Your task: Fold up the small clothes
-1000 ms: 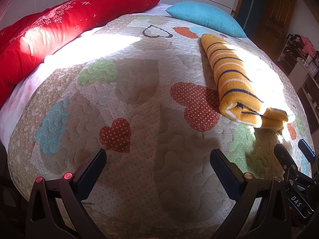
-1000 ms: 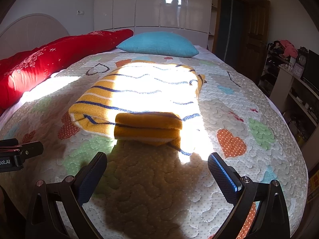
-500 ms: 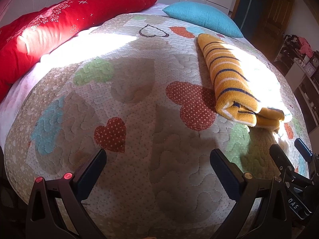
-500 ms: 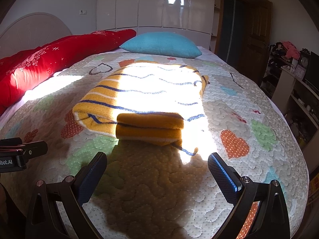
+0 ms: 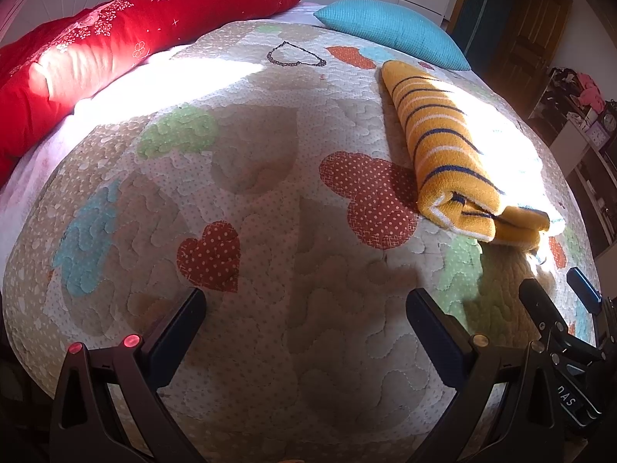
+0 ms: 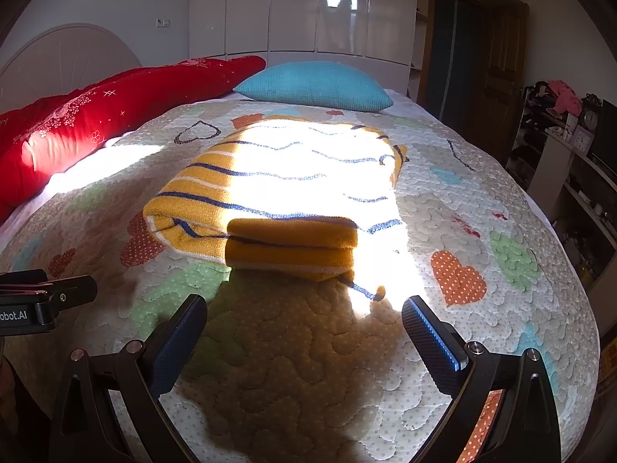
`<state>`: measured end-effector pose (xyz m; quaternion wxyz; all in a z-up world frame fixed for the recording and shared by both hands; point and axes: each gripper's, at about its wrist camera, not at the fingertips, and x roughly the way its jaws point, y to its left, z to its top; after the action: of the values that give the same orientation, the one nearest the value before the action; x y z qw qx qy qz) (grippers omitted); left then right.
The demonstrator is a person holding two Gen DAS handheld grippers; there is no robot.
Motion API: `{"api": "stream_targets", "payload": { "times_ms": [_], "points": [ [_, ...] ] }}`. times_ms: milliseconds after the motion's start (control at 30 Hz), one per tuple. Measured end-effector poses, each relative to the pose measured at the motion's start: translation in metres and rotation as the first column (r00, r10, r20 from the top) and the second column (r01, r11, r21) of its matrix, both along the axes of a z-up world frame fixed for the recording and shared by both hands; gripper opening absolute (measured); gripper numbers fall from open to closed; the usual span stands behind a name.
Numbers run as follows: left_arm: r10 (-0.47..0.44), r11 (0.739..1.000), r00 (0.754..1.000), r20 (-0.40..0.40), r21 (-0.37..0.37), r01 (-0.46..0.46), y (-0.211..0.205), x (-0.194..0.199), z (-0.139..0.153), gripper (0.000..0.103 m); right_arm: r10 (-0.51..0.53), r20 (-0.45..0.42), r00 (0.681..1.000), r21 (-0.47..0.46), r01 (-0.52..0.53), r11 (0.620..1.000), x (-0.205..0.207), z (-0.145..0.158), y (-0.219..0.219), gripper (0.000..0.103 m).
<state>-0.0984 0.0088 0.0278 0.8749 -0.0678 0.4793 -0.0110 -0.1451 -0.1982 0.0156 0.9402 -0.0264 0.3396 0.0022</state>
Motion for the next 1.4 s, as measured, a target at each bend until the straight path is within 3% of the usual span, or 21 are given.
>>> {"api": "stream_targets", "payload": {
  "times_ms": [1400],
  "points": [
    [-0.015,1.0,1.0,0.011,-0.012,0.016,-0.0018,0.0006,-0.0004,0.103,0.017,-0.003,1.0,-0.003,-0.017,1.0,0.0026,-0.0009,0.0048,0.103]
  ]
}}
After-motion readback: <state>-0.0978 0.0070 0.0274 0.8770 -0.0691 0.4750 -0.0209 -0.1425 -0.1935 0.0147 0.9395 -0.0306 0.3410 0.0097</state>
